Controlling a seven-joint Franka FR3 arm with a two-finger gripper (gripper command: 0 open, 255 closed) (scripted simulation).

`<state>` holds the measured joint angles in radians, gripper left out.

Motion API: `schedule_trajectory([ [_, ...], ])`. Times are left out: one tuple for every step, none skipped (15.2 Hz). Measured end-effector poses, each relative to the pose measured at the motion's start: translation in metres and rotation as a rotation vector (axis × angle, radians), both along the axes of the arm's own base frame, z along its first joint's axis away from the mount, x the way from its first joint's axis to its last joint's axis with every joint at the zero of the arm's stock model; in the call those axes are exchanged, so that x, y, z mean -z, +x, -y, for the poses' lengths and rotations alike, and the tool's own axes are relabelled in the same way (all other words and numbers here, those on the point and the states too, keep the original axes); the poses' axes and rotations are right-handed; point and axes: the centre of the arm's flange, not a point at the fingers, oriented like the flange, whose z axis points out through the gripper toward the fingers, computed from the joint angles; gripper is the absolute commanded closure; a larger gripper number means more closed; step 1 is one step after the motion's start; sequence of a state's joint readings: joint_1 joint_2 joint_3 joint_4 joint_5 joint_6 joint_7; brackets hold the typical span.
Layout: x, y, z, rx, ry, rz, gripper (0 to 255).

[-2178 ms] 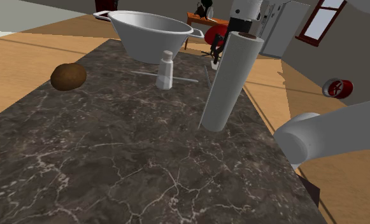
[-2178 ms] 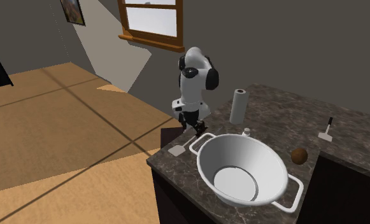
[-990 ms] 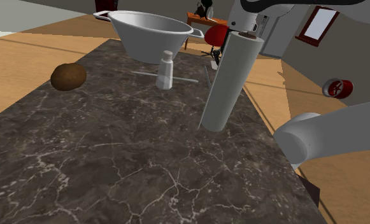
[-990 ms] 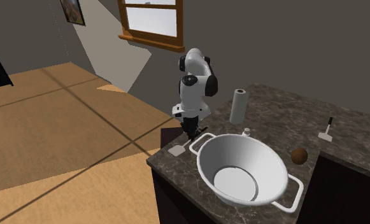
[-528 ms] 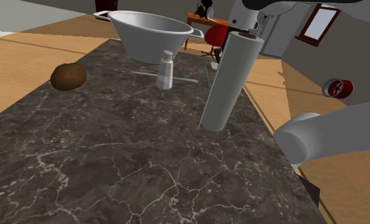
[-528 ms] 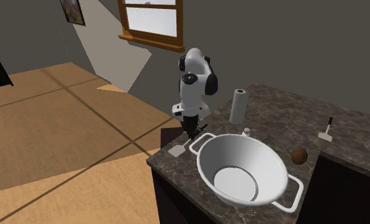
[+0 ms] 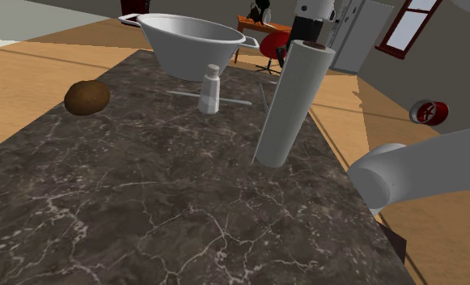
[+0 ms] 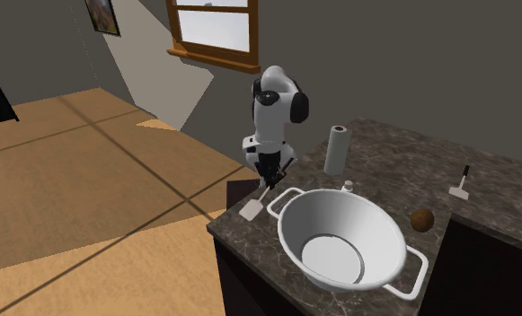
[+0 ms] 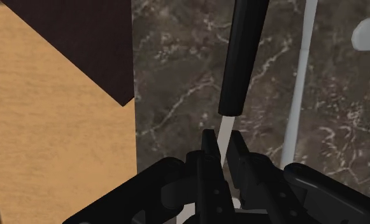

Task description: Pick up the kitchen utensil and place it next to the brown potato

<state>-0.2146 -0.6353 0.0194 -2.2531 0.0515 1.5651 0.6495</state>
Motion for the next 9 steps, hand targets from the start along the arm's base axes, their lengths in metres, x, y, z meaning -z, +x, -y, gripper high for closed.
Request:
schedule_trajectory([
  [-0.005, 0.001, 0.000, 0.000, 0.000, 0.000, 255],
  [-0.010, 0.001, 0.000, 0.000, 0.000, 0.000, 255],
  [-0.016, 0.001, -0.001, 0.000, 0.000, 0.000, 255],
  [-0.021, 0.000, 0.001, 0.000, 0.000, 0.000, 255],
  [-0.025, 0.001, 0.000, 0.000, 0.000, 0.000, 255],
  [-0.031, 0.001, 0.000, 0.000, 0.000, 0.000, 255],
  [-0.036, 0.001, 0.000, 0.000, 0.000, 0.000, 255],
  [-0.042, 0.000, 0.000, 0.000, 0.000, 0.000, 255],
  [-0.047, 0.001, 0.000, 0.000, 0.000, 0.000, 255],
])
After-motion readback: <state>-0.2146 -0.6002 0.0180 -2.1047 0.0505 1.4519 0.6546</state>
